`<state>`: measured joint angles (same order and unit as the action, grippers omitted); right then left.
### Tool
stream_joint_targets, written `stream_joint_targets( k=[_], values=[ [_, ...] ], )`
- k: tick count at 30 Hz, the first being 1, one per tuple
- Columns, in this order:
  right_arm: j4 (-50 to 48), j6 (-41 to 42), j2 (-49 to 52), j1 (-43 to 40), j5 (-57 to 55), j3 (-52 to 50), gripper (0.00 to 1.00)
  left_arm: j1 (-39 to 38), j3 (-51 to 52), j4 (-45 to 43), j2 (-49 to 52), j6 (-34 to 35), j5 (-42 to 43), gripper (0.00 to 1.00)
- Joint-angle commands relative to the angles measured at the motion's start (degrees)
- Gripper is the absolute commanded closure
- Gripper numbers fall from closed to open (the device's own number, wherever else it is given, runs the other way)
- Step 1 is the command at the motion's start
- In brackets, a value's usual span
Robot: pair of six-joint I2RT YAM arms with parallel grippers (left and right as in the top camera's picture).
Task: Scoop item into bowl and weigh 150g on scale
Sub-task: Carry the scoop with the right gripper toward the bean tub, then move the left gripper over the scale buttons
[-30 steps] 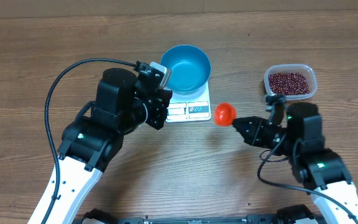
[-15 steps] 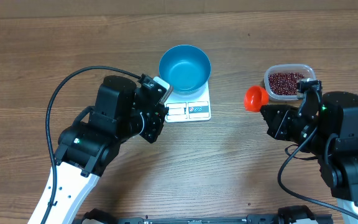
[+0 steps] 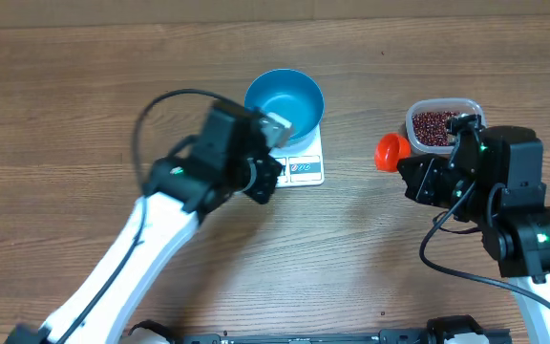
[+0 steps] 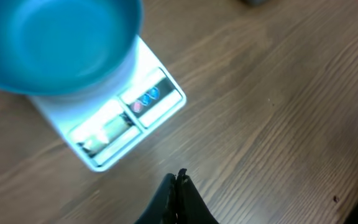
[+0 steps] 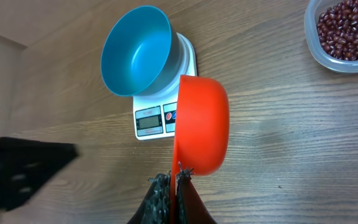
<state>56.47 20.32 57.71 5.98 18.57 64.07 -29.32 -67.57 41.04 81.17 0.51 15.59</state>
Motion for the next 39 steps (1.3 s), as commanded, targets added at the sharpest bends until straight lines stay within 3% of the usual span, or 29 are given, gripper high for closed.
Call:
stream_joint_targets(
  k=[1, 3, 8, 19, 27, 39],
  values=[
    [-0.83, -0.63, -0.15, -0.37, -0.55, 1.25, 0.96, -4.52, -0.83, -1.27, 4.72, 8.44, -5.11, 0.95],
    [-0.87, -0.66, -0.13, -0.37, -0.57, 1.25, 0.96, -8.22, -0.83, -3.37, 8.96, 15.04, -11.19, 0.96],
    [-0.59, -0.68, -0.09, -0.37, -0.55, 1.25, 0.96, -11.23, -0.83, -10.60, 15.10, 22.60, -16.13, 0.96],
    [0.94, -0.90, -0.09, -0.37, -0.55, 1.25, 0.96, -11.54, -0.83, -20.11, 23.63, 22.86, -23.96, 0.96],
    [2.05, -0.92, -0.09, -0.37, -0.55, 1.25, 0.96, -11.54, -0.83, -21.88, 25.00, 22.86, -29.73, 0.96],
    [2.62, -0.92, -0.09, -0.37, -0.55, 1.25, 0.96, -11.54, -0.83, -25.11, 27.76, 22.86, -31.15, 0.96]
  ],
)
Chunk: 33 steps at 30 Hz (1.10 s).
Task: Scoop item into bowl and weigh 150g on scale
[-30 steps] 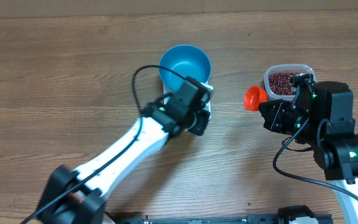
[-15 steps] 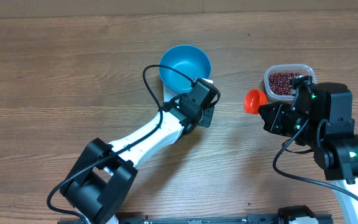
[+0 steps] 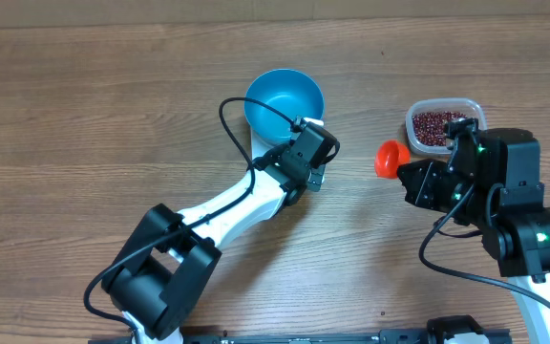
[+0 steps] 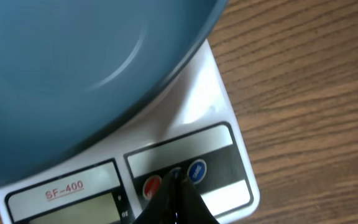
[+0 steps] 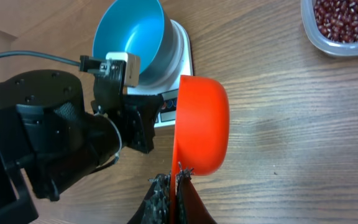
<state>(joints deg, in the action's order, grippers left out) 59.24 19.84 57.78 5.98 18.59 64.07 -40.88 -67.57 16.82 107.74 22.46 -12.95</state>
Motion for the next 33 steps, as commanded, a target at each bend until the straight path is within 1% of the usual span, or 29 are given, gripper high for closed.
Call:
stream_joint_targets(
  k=[1, 13, 33],
  values=[
    [-0.13, -0.44, -0.17, -0.37, -0.57, 1.25, 0.96, 0.02, -0.83, -1.16, 1.36, 0.92, -3.32, 0.96],
    [0.07, -0.42, -0.17, -0.37, -0.57, 1.25, 0.96, 0.02, -0.83, -1.03, 3.52, 2.01, -4.22, 0.96],
    [0.04, -0.39, -0.15, -0.37, -0.55, 1.25, 0.96, 0.09, -0.83, 1.36, 4.09, 3.52, -5.46, 0.96]
  ],
)
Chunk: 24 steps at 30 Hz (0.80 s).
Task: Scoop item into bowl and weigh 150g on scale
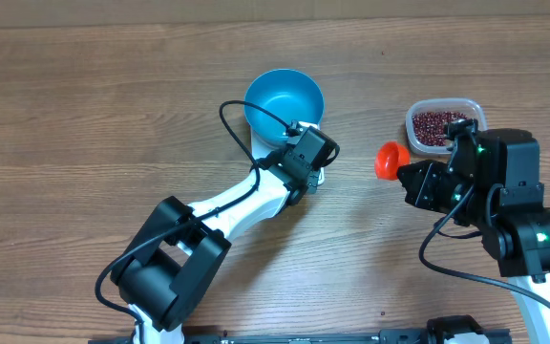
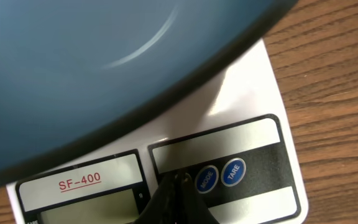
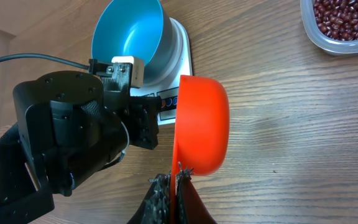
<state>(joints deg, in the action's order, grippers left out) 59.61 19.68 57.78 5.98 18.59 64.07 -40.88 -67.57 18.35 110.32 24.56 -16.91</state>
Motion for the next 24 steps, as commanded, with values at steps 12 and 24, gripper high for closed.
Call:
stream_joint_targets(
  k=[12, 24],
  values=[
    [-0.24, -0.24, -0.17, -0.37, -0.55, 1.25, 0.96, 0.09, -0.83, -0.68, 2.14, 1.42, -1.27, 0.96],
    [0.17, -0.24, -0.17, -0.37, -0.55, 1.25, 0.96, 0.09, -0.83, -1.07, 2.82, 1.44, -1.07, 0.96]
  ],
)
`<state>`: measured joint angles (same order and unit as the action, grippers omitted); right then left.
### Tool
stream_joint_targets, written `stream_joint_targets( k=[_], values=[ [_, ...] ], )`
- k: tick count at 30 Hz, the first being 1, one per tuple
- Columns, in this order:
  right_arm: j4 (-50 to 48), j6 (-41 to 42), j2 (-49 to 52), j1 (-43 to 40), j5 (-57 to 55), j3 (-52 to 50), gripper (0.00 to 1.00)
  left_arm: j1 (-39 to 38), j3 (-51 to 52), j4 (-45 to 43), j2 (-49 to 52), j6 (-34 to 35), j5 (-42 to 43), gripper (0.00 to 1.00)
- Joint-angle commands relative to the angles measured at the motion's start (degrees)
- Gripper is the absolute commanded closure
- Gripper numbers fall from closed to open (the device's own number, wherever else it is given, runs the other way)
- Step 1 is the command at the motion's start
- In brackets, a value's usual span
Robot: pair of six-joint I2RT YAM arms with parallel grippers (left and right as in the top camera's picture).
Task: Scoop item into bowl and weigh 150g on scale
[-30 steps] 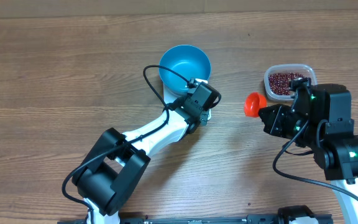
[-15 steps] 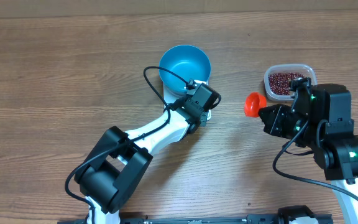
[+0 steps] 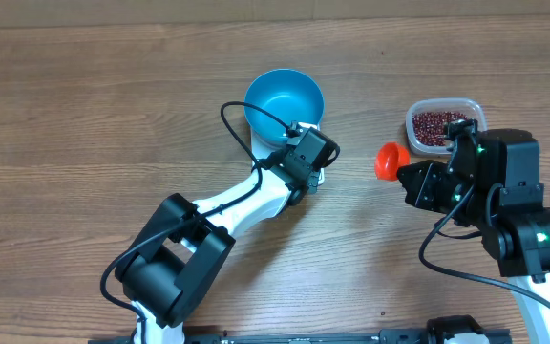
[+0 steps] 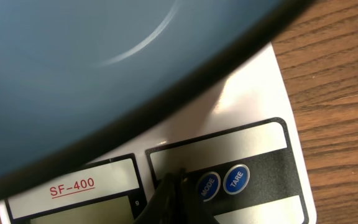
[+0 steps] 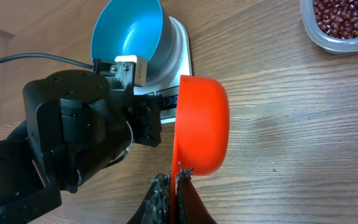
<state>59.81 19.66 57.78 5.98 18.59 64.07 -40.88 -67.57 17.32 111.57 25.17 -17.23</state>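
A blue bowl stands empty on the white scale. My left gripper is shut, with its tip down on the scale's black button panel just left of the MODE button. The TARE button is beside that. From overhead the left gripper covers the scale's front. My right gripper is shut on the handle of an orange scoop, which it holds on edge and empty above the table, right of the scale. Red beans fill a clear tub.
The bean tub sits at the far right, beyond the scoop. My left arm stretches from the near left across the table to the scale. A black cable loops over the left wrist beside the bowl.
The left gripper's tip stays on the panel left of MODE, and the panel has shifted only slightly in its view. The right arm and scoop have not moved.
At first my left gripper was shut above the table, near the scale's front. Then it was low over the scale's buttons, and after that its tip covered the spot left of MODE, where it remains. The right gripper held the scoop still throughout.
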Motion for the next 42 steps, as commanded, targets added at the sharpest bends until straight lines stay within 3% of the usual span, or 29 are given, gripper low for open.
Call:
stream_joint_targets(
  k=[1, 19, 24, 30, 42],
  values=[
    [-0.02, -0.22, -0.17, -0.37, -0.55, 1.25, 0.96, 0.09, -0.83, -0.04, 1.57, 0.81, -0.74, 0.96],
    [0.13, -0.24, -0.15, -0.37, -0.57, 1.25, 0.96, 0.07, -0.79, -0.79, 1.60, 0.26, 1.20, 0.96],
    [0.11, -0.24, -0.15, -0.37, -0.57, 1.25, 0.96, -0.07, -0.81, -4.74, 1.55, -6.14, 5.49, 0.96],
    [0.13, -0.24, -0.17, -0.37, -0.57, 1.25, 0.96, -0.26, -0.85, -3.87, -0.42, -7.45, 6.01, 0.96],
    [0.04, -0.24, -0.15, -0.37, -0.57, 1.25, 0.96, -1.46, -0.83, 1.29, -4.02, -5.92, -0.22, 0.96]
  ],
)
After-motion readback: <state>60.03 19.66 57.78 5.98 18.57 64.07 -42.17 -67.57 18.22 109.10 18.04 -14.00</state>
